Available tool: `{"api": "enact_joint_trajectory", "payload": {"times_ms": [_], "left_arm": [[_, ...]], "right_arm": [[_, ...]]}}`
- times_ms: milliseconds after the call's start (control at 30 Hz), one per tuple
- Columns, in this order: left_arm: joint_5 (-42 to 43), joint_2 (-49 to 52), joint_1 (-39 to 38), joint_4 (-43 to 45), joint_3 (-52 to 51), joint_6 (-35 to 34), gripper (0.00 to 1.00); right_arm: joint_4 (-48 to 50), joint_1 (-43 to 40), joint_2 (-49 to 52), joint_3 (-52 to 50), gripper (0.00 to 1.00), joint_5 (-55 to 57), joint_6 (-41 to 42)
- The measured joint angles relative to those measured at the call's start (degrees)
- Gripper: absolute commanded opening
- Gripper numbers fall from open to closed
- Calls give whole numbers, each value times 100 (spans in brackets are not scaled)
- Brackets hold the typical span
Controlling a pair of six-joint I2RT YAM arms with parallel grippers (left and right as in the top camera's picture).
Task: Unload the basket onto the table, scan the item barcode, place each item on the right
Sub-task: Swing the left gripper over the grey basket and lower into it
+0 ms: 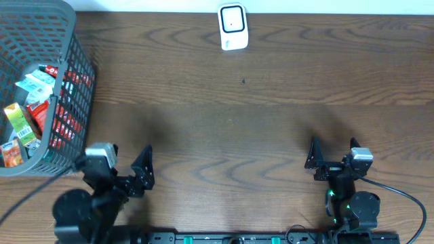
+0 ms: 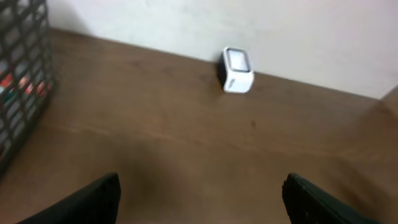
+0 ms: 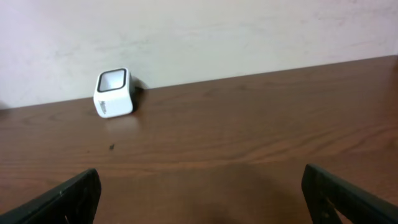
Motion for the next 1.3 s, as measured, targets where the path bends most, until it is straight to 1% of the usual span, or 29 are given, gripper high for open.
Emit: {"api": "enact_joint_trajectory", "payload": {"times_ms": [33,133,267,367,400,500,600,633,667,700,767,800,833,1067,1133,1167,1200,1267,1300], "left_arm": [[79,256,0,-225,267,-2,98],[310,1255,0,-988,1329,7,98],[468,2730,15,-1996,2999,26,98],[514,3683,15,-2396,4087,131,98],[522,4087,15,-2428,4551,162,98],[520,4771,17,-2166,5200,188,98],[522,5211,26,-1587,5434,275,98],[522,5309,26,-1486,5442,289,96],[522,5429,26,-1394,5442,282,88],[522,5497,26,-1333,5442,247,72],[505,5702,26,-1202,5442,107,35],[468,5786,26,-1178,5442,-13,19],[402,5851,26,-1172,5442,-111,8],[-601,6065,33,-1163,5445,-608,8],[-815,6063,74,-1220,5504,-649,13],[-922,6063,122,-1259,5563,-680,17],[-1014,6063,181,-1272,5624,-706,25],[-1207,6063,389,-1290,5803,-728,29],[-1364,6063,573,-1285,5921,-756,36]], "right_arm": [[-2,0,0,0,99,0,0],[0,0,2,0,99,0,0],[-4,0,0,0,99,0,-2],[-7,0,2,0,99,0,0],[-4,0,0,0,99,0,0],[-2,0,0,0,99,0,-2],[-2,0,0,0,99,0,0],[-4,0,0,0,99,2,0],[-4,0,0,0,99,0,-2],[-4,0,0,0,99,2,0],[-4,0,0,0,99,0,0],[-4,0,0,0,99,0,0],[-4,0,0,0,99,2,0],[-4,0,0,0,99,0,-2],[-4,0,0,0,99,2,0],[-4,0,0,0,99,2,0],[-4,0,0,0,99,0,-2],[-4,0,0,0,99,2,0],[-4,0,0,0,99,2,0]]}}
